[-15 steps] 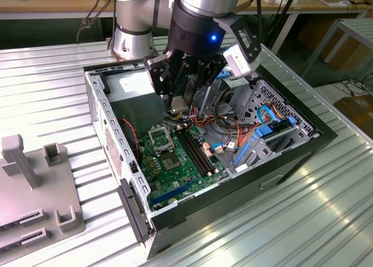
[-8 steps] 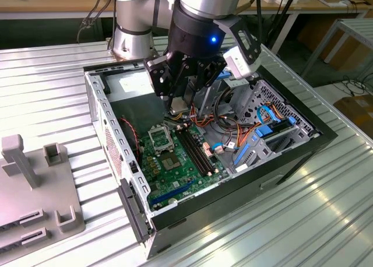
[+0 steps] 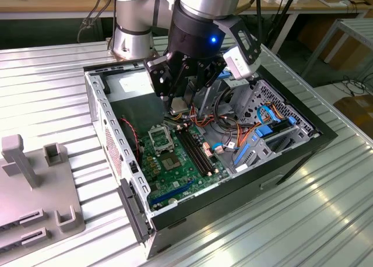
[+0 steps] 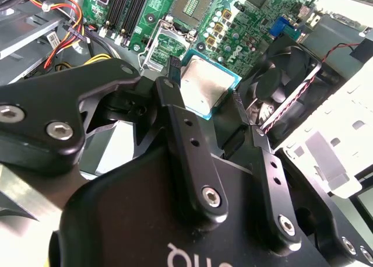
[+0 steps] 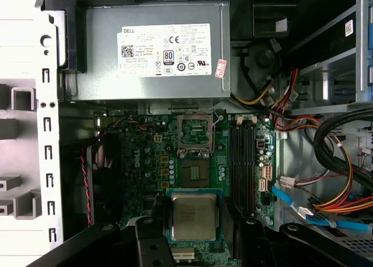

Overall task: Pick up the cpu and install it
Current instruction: 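Place the cpu into insertion slot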

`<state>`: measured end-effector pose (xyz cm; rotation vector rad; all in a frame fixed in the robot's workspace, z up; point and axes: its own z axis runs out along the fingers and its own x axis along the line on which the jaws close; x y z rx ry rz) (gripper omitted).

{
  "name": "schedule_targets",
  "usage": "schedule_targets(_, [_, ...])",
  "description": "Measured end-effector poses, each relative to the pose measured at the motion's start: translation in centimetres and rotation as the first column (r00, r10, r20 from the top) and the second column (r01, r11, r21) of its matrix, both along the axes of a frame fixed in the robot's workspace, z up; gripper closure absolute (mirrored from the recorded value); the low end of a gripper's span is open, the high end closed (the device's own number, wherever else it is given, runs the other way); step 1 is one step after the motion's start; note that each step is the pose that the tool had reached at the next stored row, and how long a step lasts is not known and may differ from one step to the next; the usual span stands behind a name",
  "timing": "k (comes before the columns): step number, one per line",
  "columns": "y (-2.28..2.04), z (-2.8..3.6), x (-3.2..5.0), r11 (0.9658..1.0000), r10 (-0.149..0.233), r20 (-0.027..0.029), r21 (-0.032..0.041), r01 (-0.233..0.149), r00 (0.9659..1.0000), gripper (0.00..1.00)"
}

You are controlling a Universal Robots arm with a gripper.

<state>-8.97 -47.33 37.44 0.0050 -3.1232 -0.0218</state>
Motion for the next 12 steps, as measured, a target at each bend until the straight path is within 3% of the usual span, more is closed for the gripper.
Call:
schedule_targets(10, [0.00, -0.03, 0.00, 1.0000, 0.000, 0.0000, 0.0000, 0.000, 1.0000, 0.53])
schedule_targets(12, [0.00, -0.27, 0.01, 1.0000, 0.000, 0.0001, 0.0003, 0.000, 1.0000, 0.53])
